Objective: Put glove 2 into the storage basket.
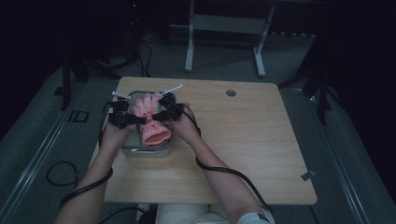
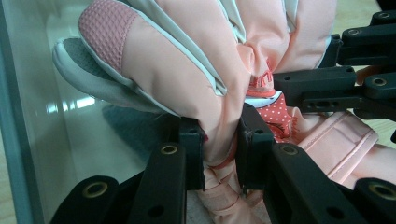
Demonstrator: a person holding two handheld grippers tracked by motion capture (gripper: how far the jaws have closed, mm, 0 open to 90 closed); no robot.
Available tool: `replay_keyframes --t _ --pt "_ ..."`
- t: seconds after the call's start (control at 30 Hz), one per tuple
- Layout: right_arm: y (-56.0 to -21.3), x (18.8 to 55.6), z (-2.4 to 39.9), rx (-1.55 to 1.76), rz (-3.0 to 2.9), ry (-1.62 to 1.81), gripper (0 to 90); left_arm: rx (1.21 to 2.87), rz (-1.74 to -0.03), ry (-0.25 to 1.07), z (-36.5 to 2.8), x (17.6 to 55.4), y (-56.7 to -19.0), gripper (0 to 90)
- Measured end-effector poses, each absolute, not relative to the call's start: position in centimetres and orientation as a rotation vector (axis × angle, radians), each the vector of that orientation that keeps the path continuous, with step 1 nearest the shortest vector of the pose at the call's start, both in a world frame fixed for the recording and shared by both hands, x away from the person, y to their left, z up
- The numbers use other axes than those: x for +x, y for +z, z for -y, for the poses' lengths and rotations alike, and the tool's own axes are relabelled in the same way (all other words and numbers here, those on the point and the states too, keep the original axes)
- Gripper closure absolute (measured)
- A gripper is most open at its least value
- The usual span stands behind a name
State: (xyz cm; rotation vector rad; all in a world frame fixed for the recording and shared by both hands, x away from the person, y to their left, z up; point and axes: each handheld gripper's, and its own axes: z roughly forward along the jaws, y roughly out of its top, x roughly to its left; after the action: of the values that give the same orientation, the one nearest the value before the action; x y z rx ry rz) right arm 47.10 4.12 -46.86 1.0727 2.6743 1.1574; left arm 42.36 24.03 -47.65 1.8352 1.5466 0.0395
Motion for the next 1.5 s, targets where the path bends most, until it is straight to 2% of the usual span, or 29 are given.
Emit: replay_keyframes --t 0.27,0.37,0.47,0.57,0.6,0.63,0.77,1.2,1.27,1.33,1.43,1.5 --pt "-48.0 47.7 -4.8 1.088 -2.727 1.11 66.4 1.832 -1.575 0.015 -24.4 42.4 -48.7 72.7" --pt "-48.3 47.9 -4.8 1.097 -2.734 1.11 65.1 1.823 -1.606 0.021 -24.3 42.5 -48.9 65.5" --pt "-48.2 48.1 -4.9 1.106 -2.731 1.095 61.1 1.849 -1.616 0.108 -23.9 42.4 -48.8 55.4" --pt "-48.3 48.5 -4.7 1.117 -2.713 1.08 53.2 1.844 -1.617 0.134 -23.9 42.5 -48.8 51.2" --pt "-48.3 48.5 -4.7 1.117 -2.713 1.08 53.2 1.844 -1.617 0.134 -23.9 42.5 -48.8 48.9" --pt "-48.5 48.9 -4.4 1.134 -2.707 1.081 47.5 1.85 -1.624 0.147 -23.8 42.5 -48.8 47.4" --pt "-48.7 49.2 -4.4 1.127 -2.707 1.078 41.8 1.862 -1.643 0.191 -23.8 42.6 -48.7 40.3" --pt "-46.9 49.8 -3.2 1.173 -2.699 1.18 37.0 1.808 -1.607 0.239 -24.0 42.2 -47.7 34.6" --pt "-46.3 49.6 -3.0 1.157 -2.679 1.214 32.6 1.797 -1.591 0.242 -24.2 42.0 -47.2 34.1" --pt "-46.2 49.6 -2.9 1.157 -2.673 1.222 32.4 1.789 -1.584 0.26 -24.2 41.8 -46.8 33.1" --pt "-45.9 49.6 -2.7 1.161 -2.661 1.244 31.3 1.773 -1.571 0.256 -24.2 41.7 -46.5 29.8" --pt "-45.6 49.5 -2.5 1.153 -2.657 1.258 29.5 1.764 -1.536 0.259 -24.2 41.5 -46.2 24.2"
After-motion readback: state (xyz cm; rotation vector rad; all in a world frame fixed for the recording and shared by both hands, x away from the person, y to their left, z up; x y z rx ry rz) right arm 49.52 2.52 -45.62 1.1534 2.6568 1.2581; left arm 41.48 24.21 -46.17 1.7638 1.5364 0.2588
